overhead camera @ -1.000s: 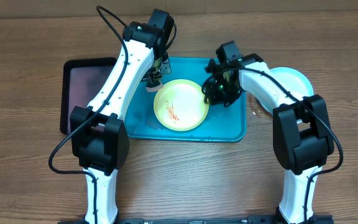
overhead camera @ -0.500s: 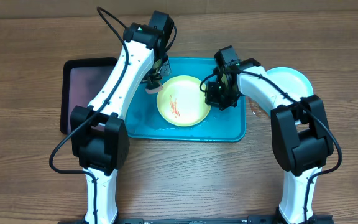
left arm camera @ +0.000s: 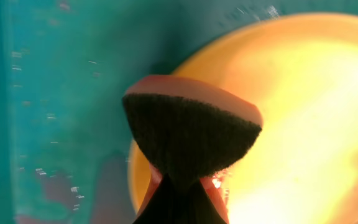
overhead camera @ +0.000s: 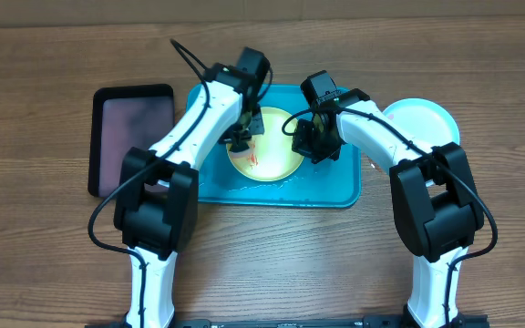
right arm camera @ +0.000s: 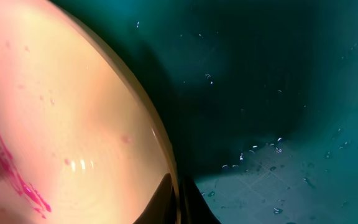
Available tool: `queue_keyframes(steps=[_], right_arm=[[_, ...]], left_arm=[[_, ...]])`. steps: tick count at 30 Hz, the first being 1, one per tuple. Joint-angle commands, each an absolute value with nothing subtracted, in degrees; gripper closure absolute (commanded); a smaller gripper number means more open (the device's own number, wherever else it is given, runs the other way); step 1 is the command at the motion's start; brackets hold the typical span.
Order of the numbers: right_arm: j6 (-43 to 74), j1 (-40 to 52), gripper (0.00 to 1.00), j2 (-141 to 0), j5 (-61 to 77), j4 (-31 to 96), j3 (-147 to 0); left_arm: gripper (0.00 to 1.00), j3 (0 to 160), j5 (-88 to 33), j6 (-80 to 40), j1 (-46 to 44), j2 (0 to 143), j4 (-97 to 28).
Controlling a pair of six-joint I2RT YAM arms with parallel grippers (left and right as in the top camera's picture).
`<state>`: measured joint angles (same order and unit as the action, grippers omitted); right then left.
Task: Clean dirty plates on tray and stack at the side
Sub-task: 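Lower the sponge in the left gripper onto the yellow plate and scrub, then scrub the yellow plate with the left sponge while right gripper holds it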
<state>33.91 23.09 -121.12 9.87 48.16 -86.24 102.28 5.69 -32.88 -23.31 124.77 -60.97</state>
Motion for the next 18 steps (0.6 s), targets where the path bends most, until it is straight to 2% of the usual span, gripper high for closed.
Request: queue_keyframes(steps=[1,11,18], right_arm=[[34.7,23.6,0.96,-120.6,7.9,48.3,-85.8],[34.7,23.6,0.96,-120.6,7.9,48.4,-85.8],[34.7,23.6,0.96,-120.6,7.9,48.4,-85.8]], left_arm=[[0.96,100.1,5.5,-32.1,-23.7,124.9,-58.8],[0.96,95.7,4.4,-24.1,-24.1,125.3,-56.1],[0.96,95.7,-14.0,-7.7,-25.1,125.3,-53.2]])
